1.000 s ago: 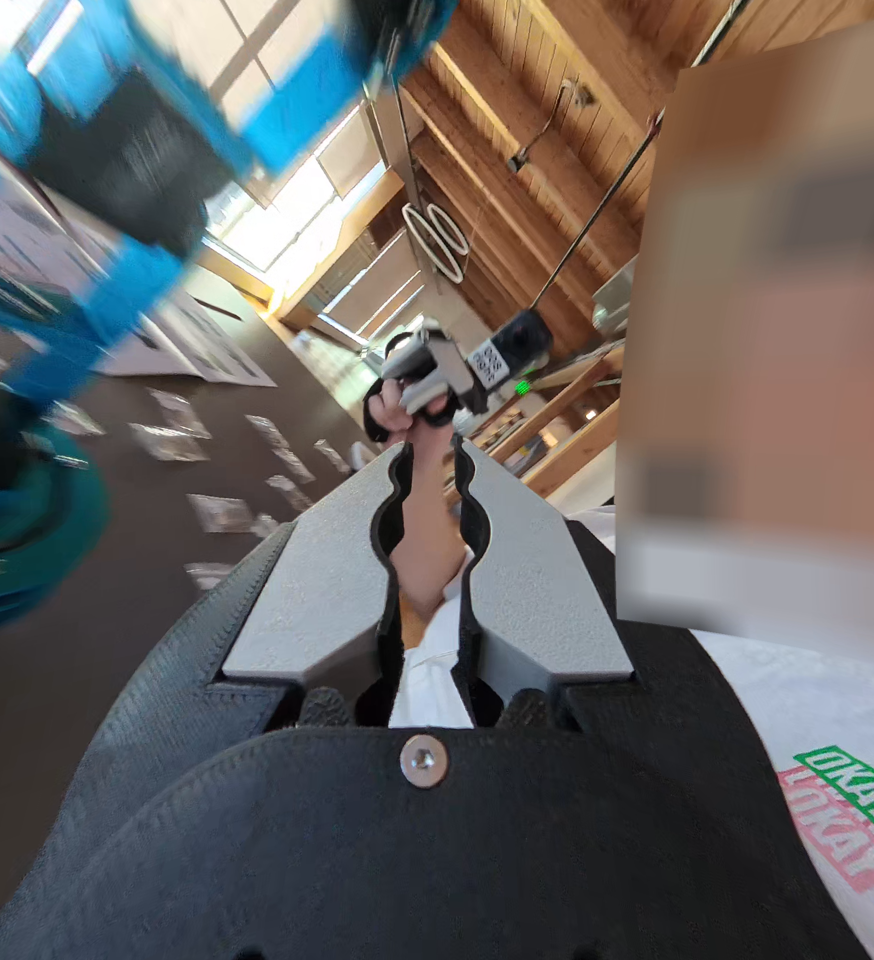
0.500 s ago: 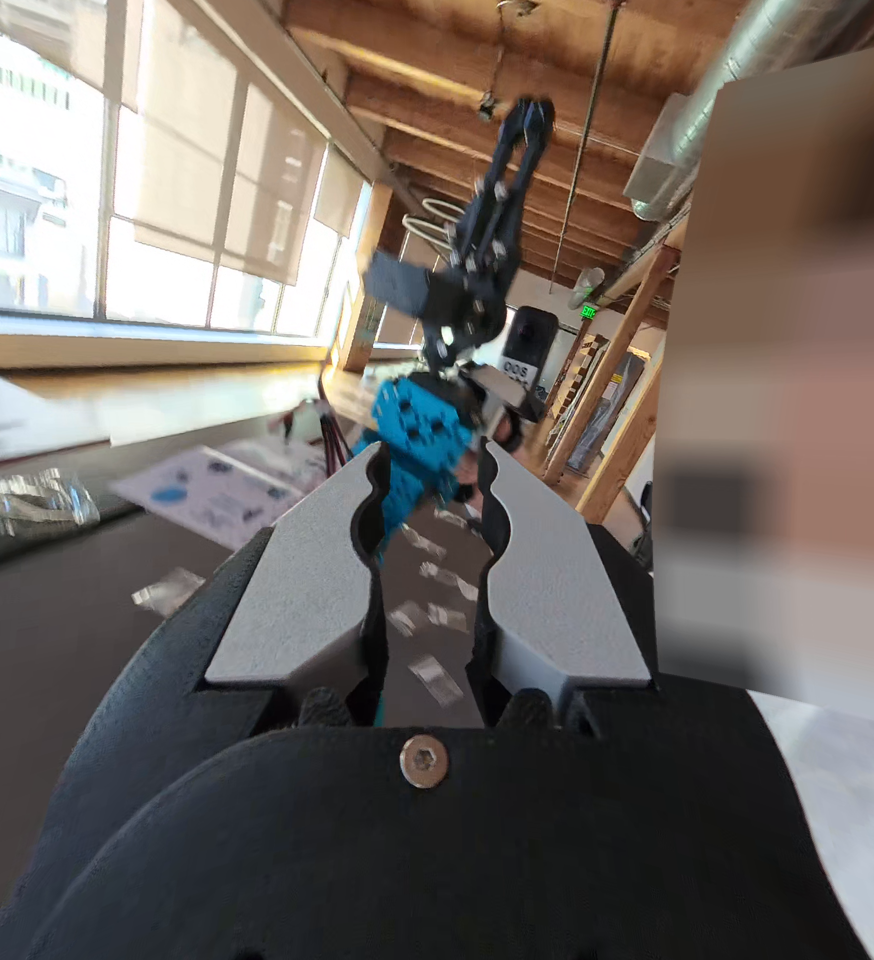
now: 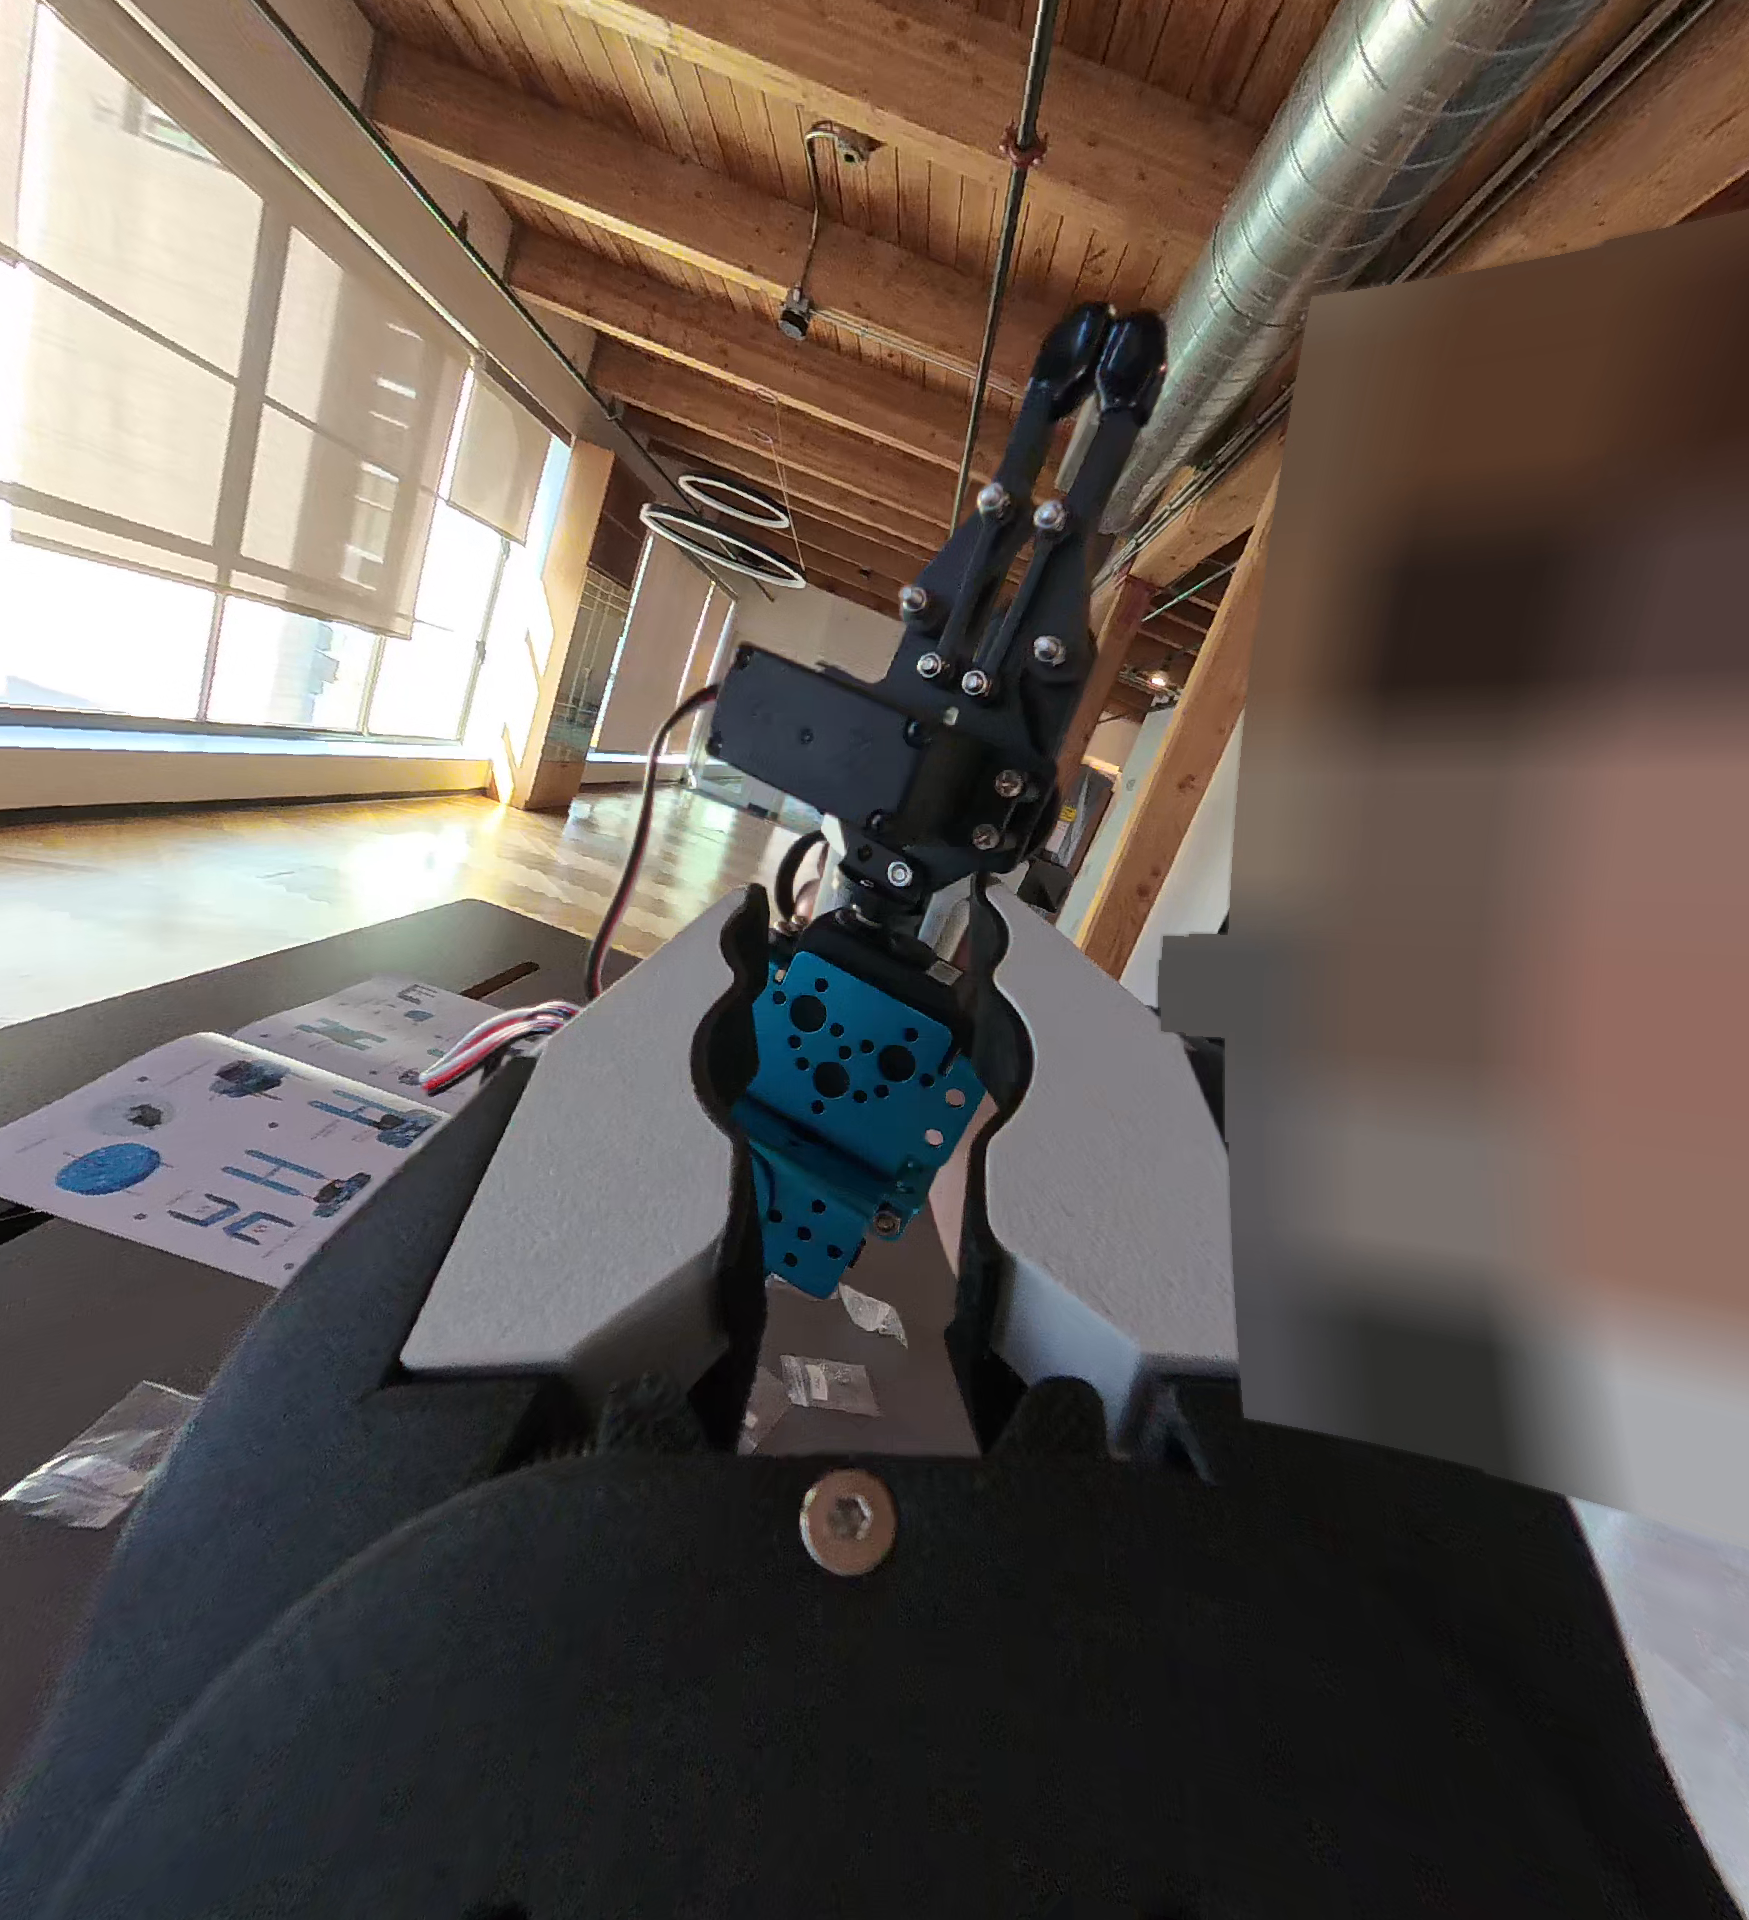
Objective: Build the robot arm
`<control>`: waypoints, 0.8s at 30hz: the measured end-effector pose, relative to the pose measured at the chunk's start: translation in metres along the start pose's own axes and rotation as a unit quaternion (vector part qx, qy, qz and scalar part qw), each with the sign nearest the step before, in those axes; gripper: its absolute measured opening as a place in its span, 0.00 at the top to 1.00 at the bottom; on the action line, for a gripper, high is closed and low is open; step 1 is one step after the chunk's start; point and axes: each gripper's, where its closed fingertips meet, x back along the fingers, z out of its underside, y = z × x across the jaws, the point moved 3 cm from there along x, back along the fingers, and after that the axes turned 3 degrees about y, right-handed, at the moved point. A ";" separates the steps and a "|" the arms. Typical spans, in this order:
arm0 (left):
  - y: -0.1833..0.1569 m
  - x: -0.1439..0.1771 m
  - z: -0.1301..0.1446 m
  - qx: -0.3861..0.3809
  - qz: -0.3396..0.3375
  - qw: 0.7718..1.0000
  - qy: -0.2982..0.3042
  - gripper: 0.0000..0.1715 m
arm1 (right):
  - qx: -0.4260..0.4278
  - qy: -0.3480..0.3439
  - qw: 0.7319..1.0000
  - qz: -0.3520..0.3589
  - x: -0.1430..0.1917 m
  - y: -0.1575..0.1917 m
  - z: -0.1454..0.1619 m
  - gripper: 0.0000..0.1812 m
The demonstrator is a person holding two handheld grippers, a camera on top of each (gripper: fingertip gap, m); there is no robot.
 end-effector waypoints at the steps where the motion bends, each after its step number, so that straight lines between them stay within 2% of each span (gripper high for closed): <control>1: 0.001 -0.001 0.001 0.003 0.002 1.000 0.001 0.78 | 0.001 0.000 1.000 0.001 0.000 0.000 0.000 0.99; 11: 0.004 -0.006 0.003 -0.001 0.019 1.000 0.006 0.79 | 0.000 0.009 1.000 0.009 -0.001 0.002 -0.001 0.99; 16: 0.003 -0.010 0.004 -0.005 0.027 1.000 0.010 0.80 | 0.026 0.017 0.999 0.040 -0.002 0.003 -0.002 0.99; 24: 0.002 -0.012 0.003 -0.001 0.044 0.999 0.002 0.83 | 0.051 0.085 0.988 0.122 -0.004 0.006 -0.005 0.99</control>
